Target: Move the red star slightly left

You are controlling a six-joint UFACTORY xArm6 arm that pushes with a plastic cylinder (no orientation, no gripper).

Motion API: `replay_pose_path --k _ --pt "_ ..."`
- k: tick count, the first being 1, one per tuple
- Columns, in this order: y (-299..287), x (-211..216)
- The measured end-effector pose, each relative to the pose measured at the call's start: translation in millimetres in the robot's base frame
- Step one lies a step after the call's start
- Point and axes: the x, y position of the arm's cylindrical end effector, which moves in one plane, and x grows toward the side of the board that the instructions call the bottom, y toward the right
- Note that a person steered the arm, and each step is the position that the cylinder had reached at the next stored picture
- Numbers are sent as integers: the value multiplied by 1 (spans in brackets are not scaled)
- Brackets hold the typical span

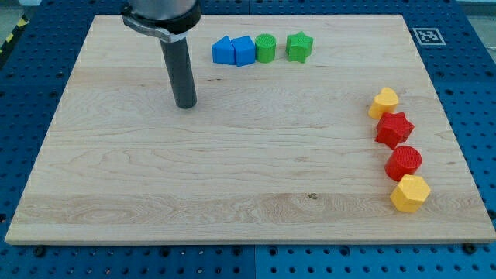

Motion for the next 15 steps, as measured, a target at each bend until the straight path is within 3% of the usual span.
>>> replay_pose_path --k 4,9,10,12,13,15 --pt "5 -12" --pt "249 -11" --pt "266 -10" --pt "273 -56" --pt "333 -42" --pt "420 59"
